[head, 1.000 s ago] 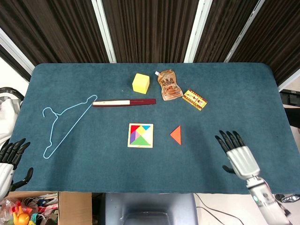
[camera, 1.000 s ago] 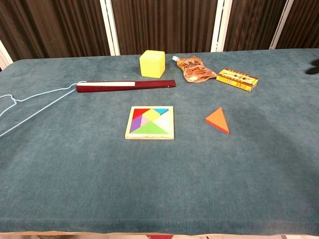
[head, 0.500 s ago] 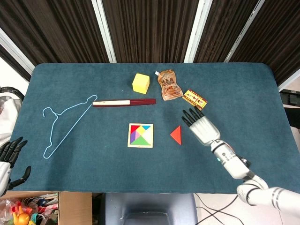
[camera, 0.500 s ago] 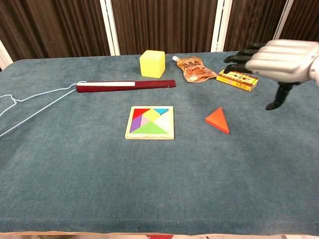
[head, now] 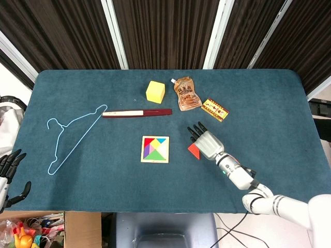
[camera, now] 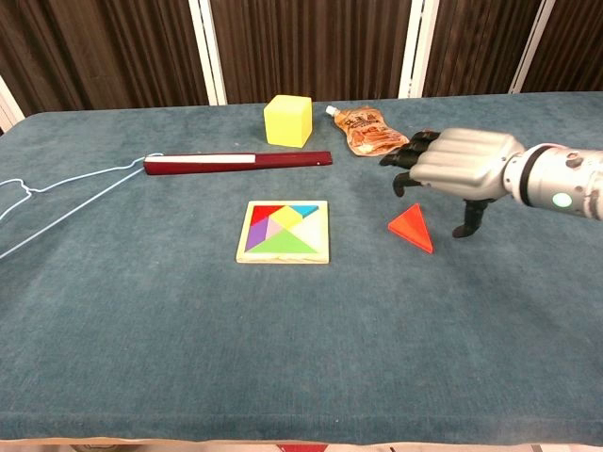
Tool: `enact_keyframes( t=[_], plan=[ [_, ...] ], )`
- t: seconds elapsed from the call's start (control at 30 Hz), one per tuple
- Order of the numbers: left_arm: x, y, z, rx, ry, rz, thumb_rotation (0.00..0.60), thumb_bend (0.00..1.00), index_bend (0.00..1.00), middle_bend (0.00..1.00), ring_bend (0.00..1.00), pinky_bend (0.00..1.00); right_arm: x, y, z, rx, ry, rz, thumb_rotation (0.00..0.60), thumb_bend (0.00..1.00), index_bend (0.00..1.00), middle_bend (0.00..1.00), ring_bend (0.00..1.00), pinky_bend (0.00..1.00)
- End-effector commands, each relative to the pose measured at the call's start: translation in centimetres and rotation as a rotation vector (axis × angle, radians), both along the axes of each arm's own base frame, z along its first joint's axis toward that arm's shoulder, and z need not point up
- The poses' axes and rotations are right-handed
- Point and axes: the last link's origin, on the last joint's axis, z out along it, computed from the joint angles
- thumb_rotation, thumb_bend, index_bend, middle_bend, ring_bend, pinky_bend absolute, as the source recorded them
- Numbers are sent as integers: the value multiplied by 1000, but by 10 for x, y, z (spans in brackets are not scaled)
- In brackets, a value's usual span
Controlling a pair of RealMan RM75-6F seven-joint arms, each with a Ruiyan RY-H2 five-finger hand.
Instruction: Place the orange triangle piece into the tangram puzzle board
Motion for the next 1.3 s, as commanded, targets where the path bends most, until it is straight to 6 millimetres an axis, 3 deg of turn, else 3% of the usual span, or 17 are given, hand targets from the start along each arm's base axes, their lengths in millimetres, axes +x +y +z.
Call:
enact_keyframes(
  t=[0.03,0.3,0.9,1.3],
  plan=[
    [0,-1,0,1,-1,0,600,475,0,0,0,17,4,-1,-8,16,1,12,600,315,389,0,0,0],
    [0,-3,2,7,-10,-4,600,475,0,0,0,17,13,-2,-15,25,5,31,600,347,405,0,0,0],
    [-1,-2,4,13,-13,-7,600,474,0,0,0,17,13,0,-20,25,40,18,600,350,416,0,0,0],
    [0,-1,4,12,-20,-14,600,474,0,0,0,17,12,2,-25,29,59,15,600,424,490,0,0,0]
  ],
)
